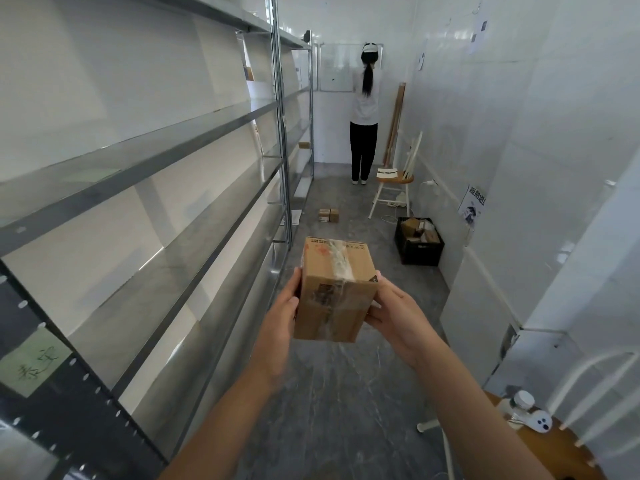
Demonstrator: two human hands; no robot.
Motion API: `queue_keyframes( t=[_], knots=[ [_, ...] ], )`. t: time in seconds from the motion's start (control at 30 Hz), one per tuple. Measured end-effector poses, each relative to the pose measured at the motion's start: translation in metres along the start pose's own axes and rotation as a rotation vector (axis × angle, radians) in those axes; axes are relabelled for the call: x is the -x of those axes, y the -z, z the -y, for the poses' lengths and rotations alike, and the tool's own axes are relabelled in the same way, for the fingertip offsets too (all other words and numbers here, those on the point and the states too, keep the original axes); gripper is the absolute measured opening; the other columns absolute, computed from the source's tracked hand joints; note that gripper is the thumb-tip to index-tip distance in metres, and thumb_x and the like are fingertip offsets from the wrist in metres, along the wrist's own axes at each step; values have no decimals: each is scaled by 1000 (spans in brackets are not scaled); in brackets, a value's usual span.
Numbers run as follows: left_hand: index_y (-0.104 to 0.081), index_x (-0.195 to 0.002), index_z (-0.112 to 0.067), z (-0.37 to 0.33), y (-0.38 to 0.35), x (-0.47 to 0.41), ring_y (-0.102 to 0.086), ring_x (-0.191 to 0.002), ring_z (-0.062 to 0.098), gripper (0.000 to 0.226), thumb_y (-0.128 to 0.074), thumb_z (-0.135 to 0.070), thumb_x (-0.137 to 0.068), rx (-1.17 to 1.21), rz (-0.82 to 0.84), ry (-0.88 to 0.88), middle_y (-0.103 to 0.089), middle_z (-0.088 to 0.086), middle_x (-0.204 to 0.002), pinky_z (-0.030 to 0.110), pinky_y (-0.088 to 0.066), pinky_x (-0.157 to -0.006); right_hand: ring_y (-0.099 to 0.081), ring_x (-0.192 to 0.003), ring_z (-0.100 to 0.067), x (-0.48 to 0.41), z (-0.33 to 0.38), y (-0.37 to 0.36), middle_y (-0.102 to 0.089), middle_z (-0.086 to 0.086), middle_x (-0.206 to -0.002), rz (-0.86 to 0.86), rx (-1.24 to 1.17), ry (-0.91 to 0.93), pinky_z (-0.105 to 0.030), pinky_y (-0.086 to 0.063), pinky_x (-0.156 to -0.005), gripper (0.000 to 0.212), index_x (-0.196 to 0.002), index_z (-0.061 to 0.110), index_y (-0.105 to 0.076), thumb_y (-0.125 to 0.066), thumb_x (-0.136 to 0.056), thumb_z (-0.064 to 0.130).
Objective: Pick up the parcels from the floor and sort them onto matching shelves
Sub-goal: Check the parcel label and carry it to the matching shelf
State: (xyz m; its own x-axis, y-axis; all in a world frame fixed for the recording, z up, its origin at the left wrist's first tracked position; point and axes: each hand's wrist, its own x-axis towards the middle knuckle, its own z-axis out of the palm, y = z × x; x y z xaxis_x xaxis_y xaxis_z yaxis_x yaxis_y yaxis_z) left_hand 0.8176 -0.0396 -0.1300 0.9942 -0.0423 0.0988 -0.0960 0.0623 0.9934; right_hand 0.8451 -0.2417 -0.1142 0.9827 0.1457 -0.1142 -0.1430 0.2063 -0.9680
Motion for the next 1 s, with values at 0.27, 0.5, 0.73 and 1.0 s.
queue_keyframes(
  t=[0.27, 0.5, 0.73, 1.0],
  knots=[
    [-52, -140, -32, -4, -5, -1, -58, -129, 7, 36, -35, -39, -110, -34, -141, 6, -61, -5, -141, 39, -48, -111, -63, -124, -15, 10, 1, -2, -68, 7, -132, 42, -15, 96, -39, -47, -109, 41, -145, 29, -51, -49, -103, 28],
    [-46, -140, -45, -8, -8, 1, -48, -141, 6, 44, -40, -56, -98, -44, -93, -66, -49, -15, -153, 45, -42, -118, -62, -125, -11, 7, 3, -1, -66, 9, -134, 41, -15, 133, -32, -48, -107, 41, -146, 26, -48, -45, -105, 22],
    [-24, -158, -39, 10, -4, 5, -37, -150, 8, 71, -47, -58, -93, 4, -46, -66, -38, -15, -162, 49, -30, -124, -56, -130, -6, 7, 2, -4, -60, 12, -141, 102, 82, 160, -27, -45, -109, 43, -150, 27, -42, -38, -107, 27],
    [-31, -157, -38, -4, -5, 1, -41, -148, 13, 70, -48, -62, -93, 25, 14, -110, -43, -8, -161, 53, -31, -124, -51, -135, -6, 8, 5, -1, -55, 13, -146, 68, 139, 224, -40, -36, -118, 43, -148, 34, -44, -44, -105, 31]
  ],
)
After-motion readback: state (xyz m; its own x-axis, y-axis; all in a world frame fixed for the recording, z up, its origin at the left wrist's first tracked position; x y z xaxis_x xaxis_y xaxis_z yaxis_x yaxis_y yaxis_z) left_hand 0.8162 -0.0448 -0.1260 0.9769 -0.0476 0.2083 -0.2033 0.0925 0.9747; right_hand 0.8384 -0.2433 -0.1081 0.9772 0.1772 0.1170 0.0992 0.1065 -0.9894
